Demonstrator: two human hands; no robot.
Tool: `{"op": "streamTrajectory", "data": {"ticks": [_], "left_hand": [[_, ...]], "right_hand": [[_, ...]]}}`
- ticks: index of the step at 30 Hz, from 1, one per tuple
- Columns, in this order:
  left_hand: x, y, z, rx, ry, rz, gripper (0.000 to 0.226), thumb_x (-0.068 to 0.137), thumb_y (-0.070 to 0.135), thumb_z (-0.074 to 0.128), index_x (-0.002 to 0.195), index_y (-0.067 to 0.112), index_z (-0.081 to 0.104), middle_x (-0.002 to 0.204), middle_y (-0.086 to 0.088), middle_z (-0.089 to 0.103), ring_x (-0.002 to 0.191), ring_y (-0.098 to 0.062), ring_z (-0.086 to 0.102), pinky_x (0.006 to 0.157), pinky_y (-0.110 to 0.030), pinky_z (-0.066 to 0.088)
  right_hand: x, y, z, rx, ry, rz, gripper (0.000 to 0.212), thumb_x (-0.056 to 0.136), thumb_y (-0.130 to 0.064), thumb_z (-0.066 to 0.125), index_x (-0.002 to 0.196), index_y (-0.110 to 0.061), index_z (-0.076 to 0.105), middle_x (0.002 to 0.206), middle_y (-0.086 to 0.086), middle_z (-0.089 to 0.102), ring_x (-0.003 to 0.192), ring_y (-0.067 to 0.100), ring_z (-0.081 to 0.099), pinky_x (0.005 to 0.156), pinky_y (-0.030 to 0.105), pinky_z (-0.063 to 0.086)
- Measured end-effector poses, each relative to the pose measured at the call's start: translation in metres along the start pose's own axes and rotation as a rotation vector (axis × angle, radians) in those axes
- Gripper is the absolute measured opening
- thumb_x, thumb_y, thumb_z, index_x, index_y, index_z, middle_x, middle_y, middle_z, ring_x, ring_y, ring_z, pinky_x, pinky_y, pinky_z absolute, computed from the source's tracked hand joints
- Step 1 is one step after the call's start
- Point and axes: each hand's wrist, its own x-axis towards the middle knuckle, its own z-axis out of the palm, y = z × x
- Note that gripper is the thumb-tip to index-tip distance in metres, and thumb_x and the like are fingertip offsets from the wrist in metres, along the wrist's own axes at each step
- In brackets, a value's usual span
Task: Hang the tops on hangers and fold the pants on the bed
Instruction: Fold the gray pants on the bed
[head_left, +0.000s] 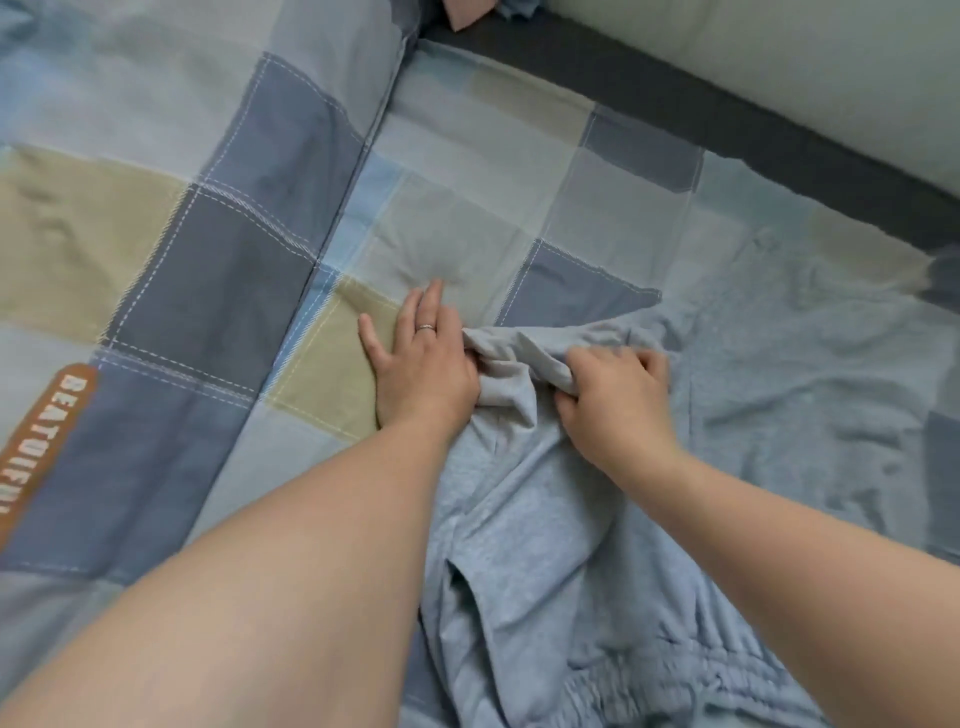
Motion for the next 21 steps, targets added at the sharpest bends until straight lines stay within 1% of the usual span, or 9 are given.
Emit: {"op": "streamTrajectory", "data": {"ticks": [2, 4, 7, 9, 11, 13, 15, 18, 21], "left_hand": [[-0.027, -0.008, -0.004, -0.035, -0.042, 0.061, 0.050, 0.095, 0.021, 0.043, 0.145, 0.021, 0.037, 0.167, 0.007, 0.012, 0.153, -0.014, 0.007, 0.120, -0.058, -0.003], [-0.070, -0.017, -0.009, -0.070, -0.083, 0.095, 0.058, 0.095, 0.017, 0.047, 0.151, 0.021, 0.032, 0.166, 0.007, 0.016, 0.153, -0.014, 0.011, 0.122, -0.053, -0.001], [-0.136, -0.028, -0.024, -0.127, -0.196, 0.069, 0.059, 0.092, 0.012, 0.049, 0.149, 0.021, 0.035, 0.165, 0.007, 0.021, 0.152, -0.013, 0.015, 0.123, -0.047, 0.001], [-0.179, -0.037, -0.039, -0.148, -0.305, 0.038, 0.052, 0.092, 0.010, 0.049, 0.142, 0.020, 0.042, 0.165, 0.007, 0.022, 0.151, -0.013, 0.017, 0.123, -0.046, 0.006], [-0.222, -0.046, -0.059, -0.158, -0.434, 0.022, 0.040, 0.093, 0.011, 0.048, 0.132, 0.020, 0.046, 0.159, 0.003, 0.033, 0.147, -0.017, 0.026, 0.120, -0.046, 0.016], [-0.272, -0.054, -0.090, -0.156, -0.571, -0.019, 0.025, 0.095, 0.015, 0.048, 0.120, 0.020, 0.047, 0.141, -0.001, 0.049, 0.137, -0.022, 0.040, 0.111, -0.045, 0.029], [-0.323, -0.061, -0.126, -0.162, -0.662, -0.059, 0.019, 0.097, 0.019, 0.047, 0.116, 0.020, 0.048, 0.131, -0.002, 0.054, 0.129, -0.026, 0.046, 0.102, -0.043, 0.034], [-0.388, -0.075, -0.184, -0.184, -0.666, -0.048, 0.012, 0.098, 0.021, 0.048, 0.110, 0.020, 0.045, 0.125, -0.003, 0.054, 0.121, -0.029, 0.048, 0.093, -0.041, 0.036], [-0.436, -0.093, -0.242, -0.198, -0.645, -0.029, 0.013, 0.099, 0.023, 0.048, 0.111, 0.020, 0.046, 0.125, -0.002, 0.054, 0.118, -0.029, 0.049, 0.091, -0.041, 0.036]], "right_hand": [[-0.046, 0.002, -0.003, -0.082, -0.066, 0.014, 0.008, 0.085, -0.025, 0.061, 0.090, -0.019, 0.058, 0.093, 0.003, 0.067, 0.091, 0.032, 0.059, 0.090, 0.042, 0.029], [-0.089, -0.008, -0.009, -0.059, -0.094, 0.036, 0.010, 0.083, -0.022, 0.066, 0.084, -0.017, 0.058, 0.086, 0.007, 0.067, 0.084, 0.034, 0.062, 0.086, 0.043, 0.034], [-0.150, -0.032, -0.025, 0.026, -0.225, 0.092, 0.015, 0.087, -0.024, 0.060, 0.082, -0.024, 0.046, 0.089, 0.005, 0.067, 0.090, 0.032, 0.063, 0.085, 0.041, 0.035], [-0.190, -0.049, -0.034, 0.047, -0.349, 0.139, 0.017, 0.091, -0.026, 0.055, 0.086, -0.026, 0.038, 0.099, 0.004, 0.066, 0.100, 0.030, 0.061, 0.087, 0.040, 0.035], [-0.227, -0.064, -0.047, 0.088, -0.414, 0.206, 0.018, 0.091, -0.025, 0.054, 0.085, -0.025, 0.037, 0.099, 0.005, 0.066, 0.100, 0.031, 0.060, 0.087, 0.040, 0.035], [-0.265, -0.081, -0.070, 0.141, -0.452, 0.293, 0.018, 0.090, -0.022, 0.054, 0.082, -0.024, 0.038, 0.095, 0.009, 0.067, 0.096, 0.035, 0.060, 0.084, 0.040, 0.036], [-0.303, -0.100, -0.098, 0.175, -0.506, 0.347, 0.016, 0.089, -0.020, 0.055, 0.083, -0.022, 0.041, 0.093, 0.010, 0.068, 0.096, 0.036, 0.061, 0.080, 0.039, 0.035], [-0.349, -0.138, -0.149, 0.210, -0.532, 0.361, 0.015, 0.090, -0.019, 0.055, 0.084, -0.022, 0.042, 0.093, 0.011, 0.068, 0.095, 0.037, 0.061, 0.073, 0.037, 0.028], [-0.382, -0.179, -0.201, 0.282, -0.478, 0.386, 0.016, 0.088, -0.013, 0.058, 0.087, -0.020, 0.043, 0.087, 0.010, 0.065, 0.090, 0.038, 0.059, 0.071, 0.036, 0.027]]}}
